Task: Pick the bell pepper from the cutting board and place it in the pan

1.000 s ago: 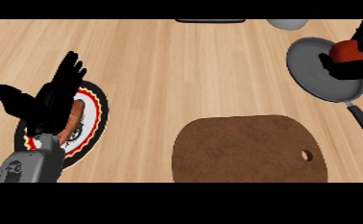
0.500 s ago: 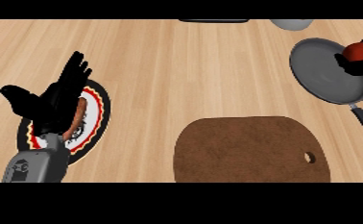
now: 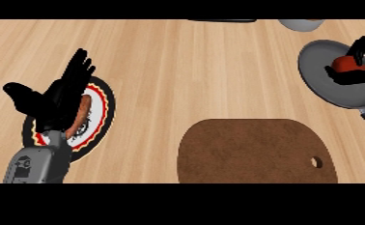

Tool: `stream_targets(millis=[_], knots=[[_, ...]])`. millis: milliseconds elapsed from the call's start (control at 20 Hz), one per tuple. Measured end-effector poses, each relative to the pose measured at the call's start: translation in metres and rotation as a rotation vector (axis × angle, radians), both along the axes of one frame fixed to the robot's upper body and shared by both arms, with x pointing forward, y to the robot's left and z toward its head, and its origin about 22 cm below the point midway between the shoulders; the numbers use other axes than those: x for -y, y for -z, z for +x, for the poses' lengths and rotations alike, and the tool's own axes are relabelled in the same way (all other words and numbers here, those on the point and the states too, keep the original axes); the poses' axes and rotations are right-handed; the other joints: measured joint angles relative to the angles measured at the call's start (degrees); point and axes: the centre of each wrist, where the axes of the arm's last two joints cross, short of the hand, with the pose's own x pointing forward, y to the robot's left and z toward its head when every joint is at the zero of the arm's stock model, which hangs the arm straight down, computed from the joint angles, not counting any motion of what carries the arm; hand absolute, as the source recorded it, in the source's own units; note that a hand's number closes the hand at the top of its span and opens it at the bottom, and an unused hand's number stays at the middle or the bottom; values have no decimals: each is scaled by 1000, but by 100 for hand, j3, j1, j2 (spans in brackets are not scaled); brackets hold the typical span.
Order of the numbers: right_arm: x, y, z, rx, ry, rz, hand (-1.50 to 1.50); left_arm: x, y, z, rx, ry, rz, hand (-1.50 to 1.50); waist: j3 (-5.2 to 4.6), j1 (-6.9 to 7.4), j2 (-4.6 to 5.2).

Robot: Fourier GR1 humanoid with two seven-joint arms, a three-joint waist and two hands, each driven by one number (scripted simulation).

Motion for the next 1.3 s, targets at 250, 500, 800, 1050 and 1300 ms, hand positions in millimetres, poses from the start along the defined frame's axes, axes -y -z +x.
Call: stream_targets(millis=[250, 500, 800, 1050, 1300], knots=[[4, 17, -4, -111, 101, 113, -150, -3, -1, 1, 7, 1, -1, 0, 5, 46, 29], [15, 25, -12, -164, 86, 180, -150, 5, -5, 3, 11, 2, -8, 0, 13, 58, 44], [30, 18, -18, -45, 45, 387, -150, -1, -5, 4, 6, -11, -7, 0, 17, -10, 24], [62, 6, -39, 43, 43, 618, -150, -4, -2, 1, 2, -25, -7, 0, 15, -85, -2], [106, -4, -80, 88, 7, 781, -150, -7, 4, -5, -5, -28, -13, 0, 21, -125, -6]])
